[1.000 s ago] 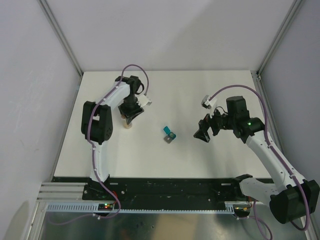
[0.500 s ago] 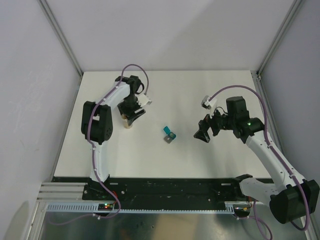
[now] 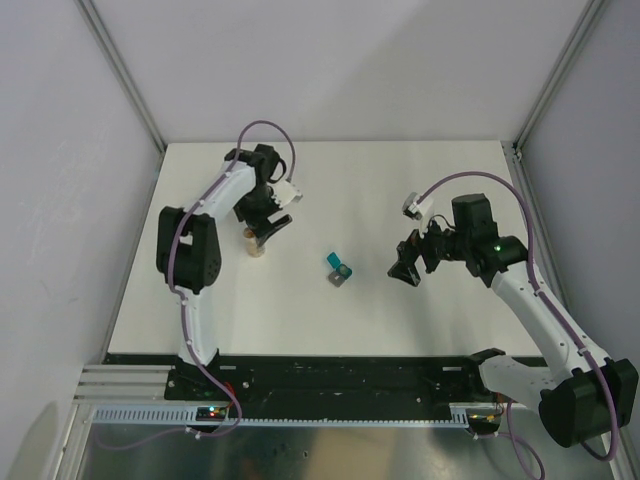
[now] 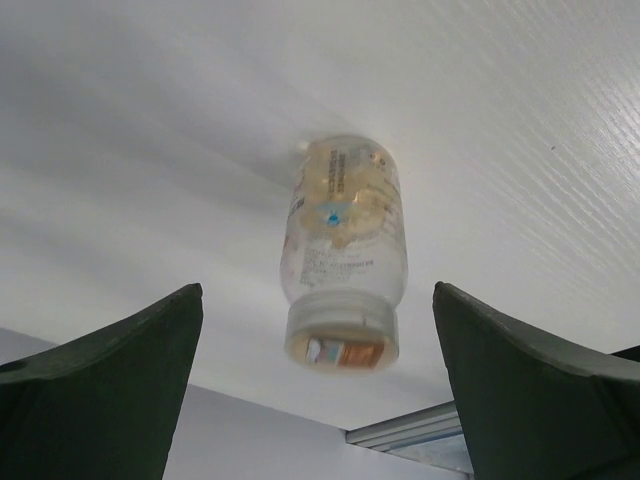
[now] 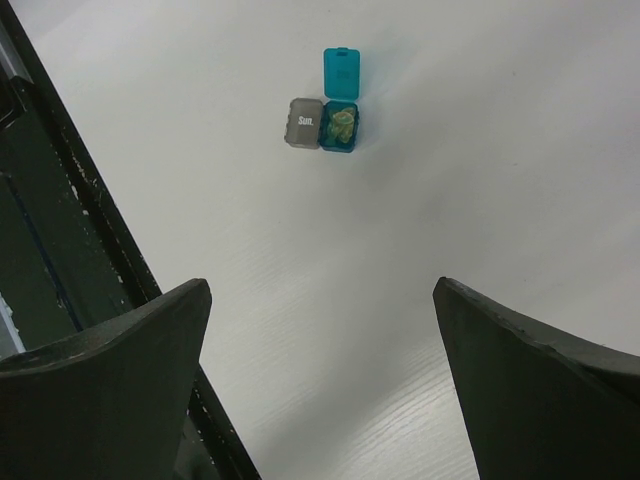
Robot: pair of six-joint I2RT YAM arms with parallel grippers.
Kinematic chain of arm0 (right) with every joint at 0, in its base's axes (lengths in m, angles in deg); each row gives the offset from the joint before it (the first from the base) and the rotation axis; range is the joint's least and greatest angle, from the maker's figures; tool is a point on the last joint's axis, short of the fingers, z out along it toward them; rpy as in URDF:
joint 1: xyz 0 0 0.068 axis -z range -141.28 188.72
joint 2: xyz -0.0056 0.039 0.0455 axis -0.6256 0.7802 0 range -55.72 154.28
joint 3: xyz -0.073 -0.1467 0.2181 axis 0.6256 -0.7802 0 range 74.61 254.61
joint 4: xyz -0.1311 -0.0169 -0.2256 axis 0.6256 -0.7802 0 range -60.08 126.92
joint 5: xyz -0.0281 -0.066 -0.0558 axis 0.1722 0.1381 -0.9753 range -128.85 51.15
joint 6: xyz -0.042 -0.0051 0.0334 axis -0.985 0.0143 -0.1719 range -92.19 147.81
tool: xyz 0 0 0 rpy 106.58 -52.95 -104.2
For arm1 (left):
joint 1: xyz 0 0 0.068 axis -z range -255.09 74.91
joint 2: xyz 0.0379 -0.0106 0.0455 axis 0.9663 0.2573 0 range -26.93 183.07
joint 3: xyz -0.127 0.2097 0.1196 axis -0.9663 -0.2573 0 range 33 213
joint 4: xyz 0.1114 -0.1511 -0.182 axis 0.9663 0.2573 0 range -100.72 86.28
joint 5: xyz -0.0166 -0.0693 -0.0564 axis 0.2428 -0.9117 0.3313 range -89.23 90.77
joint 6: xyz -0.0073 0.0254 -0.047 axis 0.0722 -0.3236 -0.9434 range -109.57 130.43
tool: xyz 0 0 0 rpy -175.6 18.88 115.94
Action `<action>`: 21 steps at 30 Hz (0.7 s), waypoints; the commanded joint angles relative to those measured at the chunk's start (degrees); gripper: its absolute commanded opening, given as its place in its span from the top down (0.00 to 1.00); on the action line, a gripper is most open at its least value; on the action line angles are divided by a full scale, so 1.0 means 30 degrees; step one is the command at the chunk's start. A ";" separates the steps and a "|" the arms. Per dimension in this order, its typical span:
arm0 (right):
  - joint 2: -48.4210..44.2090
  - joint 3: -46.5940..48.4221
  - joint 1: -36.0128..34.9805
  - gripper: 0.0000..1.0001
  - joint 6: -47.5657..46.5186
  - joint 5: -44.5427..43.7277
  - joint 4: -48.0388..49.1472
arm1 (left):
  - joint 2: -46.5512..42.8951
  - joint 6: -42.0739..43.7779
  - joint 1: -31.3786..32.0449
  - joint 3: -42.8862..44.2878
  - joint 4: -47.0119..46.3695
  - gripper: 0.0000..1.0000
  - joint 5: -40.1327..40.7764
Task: Sort the pills into containers
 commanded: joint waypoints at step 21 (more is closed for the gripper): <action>-0.0076 -0.0387 0.0292 0.01 0.1714 -0.3134 0.2538 | -1.2287 -0.6834 0.1895 -0.9444 -0.9957 0.00 -0.5673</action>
